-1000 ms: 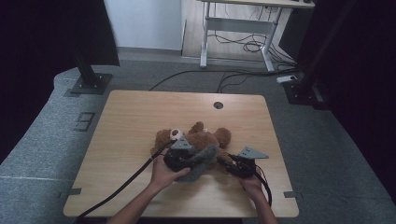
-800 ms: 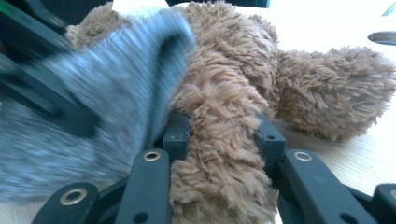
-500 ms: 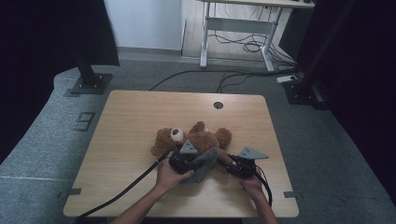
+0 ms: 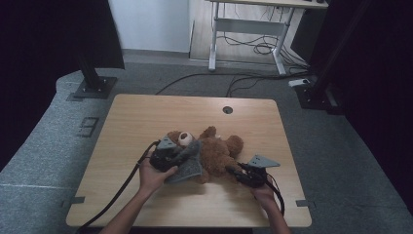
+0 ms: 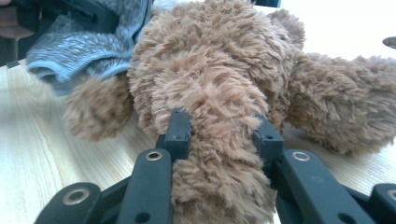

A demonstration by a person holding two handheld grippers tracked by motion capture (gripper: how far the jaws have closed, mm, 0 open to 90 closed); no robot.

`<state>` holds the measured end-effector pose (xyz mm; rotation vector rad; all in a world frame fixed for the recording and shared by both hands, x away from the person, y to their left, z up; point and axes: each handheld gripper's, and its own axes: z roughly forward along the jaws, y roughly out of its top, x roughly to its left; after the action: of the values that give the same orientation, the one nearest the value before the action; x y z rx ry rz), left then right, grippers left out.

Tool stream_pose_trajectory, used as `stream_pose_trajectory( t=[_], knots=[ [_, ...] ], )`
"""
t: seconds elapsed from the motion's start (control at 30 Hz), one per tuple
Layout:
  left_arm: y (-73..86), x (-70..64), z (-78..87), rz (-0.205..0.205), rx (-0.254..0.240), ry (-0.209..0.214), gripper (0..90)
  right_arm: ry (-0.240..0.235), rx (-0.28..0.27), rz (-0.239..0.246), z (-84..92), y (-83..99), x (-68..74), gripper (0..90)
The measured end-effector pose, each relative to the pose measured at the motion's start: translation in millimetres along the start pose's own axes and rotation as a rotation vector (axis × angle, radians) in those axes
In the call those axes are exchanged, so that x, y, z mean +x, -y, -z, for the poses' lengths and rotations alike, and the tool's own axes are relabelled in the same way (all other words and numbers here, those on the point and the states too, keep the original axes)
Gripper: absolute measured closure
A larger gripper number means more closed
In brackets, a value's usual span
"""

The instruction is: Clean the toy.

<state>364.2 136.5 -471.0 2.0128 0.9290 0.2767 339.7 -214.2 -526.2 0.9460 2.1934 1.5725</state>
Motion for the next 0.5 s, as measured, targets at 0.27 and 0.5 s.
stream_pose_trajectory(
  t=[0.27,0.5],
  knots=[
    [15.2,34.2,22.0,0.064,-0.021,-0.066,76.4,-0.022,0.003,0.015,2.2,0.3,0.0,66.9],
    [22.4,51.7,28.3,0.104,-0.02,-0.083,76.2,-0.029,0.006,0.022,3.9,0.4,-0.5,66.8]
  ],
)
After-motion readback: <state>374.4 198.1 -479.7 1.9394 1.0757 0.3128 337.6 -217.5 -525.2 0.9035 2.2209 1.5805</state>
